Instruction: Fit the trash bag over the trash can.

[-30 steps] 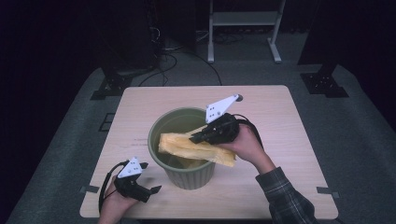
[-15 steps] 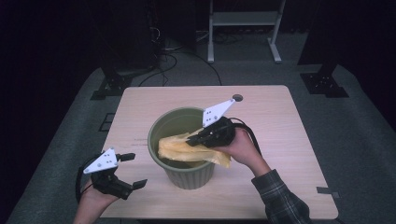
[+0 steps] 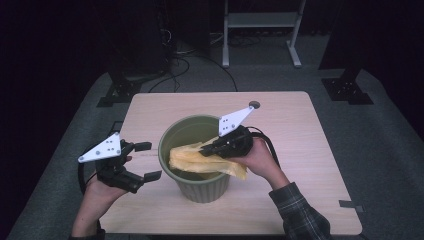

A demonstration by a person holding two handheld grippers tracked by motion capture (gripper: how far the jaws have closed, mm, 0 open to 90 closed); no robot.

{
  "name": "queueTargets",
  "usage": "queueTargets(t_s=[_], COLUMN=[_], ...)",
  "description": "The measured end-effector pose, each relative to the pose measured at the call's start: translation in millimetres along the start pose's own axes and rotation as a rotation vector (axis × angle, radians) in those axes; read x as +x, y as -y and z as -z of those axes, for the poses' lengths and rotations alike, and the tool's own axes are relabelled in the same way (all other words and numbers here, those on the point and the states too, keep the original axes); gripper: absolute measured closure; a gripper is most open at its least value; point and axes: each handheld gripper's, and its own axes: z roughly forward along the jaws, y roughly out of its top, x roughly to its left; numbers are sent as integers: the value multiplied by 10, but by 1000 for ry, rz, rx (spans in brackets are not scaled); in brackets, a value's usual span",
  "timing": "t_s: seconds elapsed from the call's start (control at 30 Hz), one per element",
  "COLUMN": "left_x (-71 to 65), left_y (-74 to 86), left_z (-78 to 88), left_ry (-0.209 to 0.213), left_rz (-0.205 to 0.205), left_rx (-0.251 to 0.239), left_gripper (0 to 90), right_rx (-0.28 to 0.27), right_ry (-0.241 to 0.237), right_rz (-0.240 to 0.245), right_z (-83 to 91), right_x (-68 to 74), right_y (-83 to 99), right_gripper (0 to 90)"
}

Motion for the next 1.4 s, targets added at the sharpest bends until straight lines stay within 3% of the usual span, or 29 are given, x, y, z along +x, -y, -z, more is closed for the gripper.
queueTargets(t_s=[0.13, 0.33, 0.57, 0.63, 0.73, 0.77, 0.8, 0.87, 0.97, 1.13, 1.4], left_x=[61, 131, 273, 292, 279, 269, 261, 237, 222, 224, 221], left_y=[-130, -275, -301, -296, -307, -310, -314, -317, -320, -306, -307], left_z=[-145, -418, -688, -747, -780, -787, -788, -780, -775, -757, -755], left_ry=[21, 27, 171, 211, 223, 231, 233, 212, 197, 185, 173], left_rz=[-21, -91, -118, -148, -185, -195, -192, -190, -197, -190, -188], left_rx=[27, 129, 201, 207, 217, 223, 224, 237, 246, 233, 236], left_gripper=[145, 291, 365, 405, 481, 549, 592, 661, 724, 761, 761], right_rx=[-2, -7, -20, -25, -29, -32, -39, -59, -87, -111, -141], right_ry=[-2, -4, -21, -23, -24, -28, -33, -40, -15, 38, 100], right_rz=[1, 4, 4, 2, 1, -2, -6, -20, -21, -17, -72], right_z=[2, 4, 14, 17, 19, 23, 27, 43, 91, 307, 823], right_x=[-3, -7, -19, -20, -21, -26, -34, -43, -27, -11, 13], right_y=[2, 6, 11, 13, 13, 14, 15, 17, 26, 57, 248], right_gripper=[880, 881, 881, 880, 879, 878, 856, 729, 629, 536, 451])
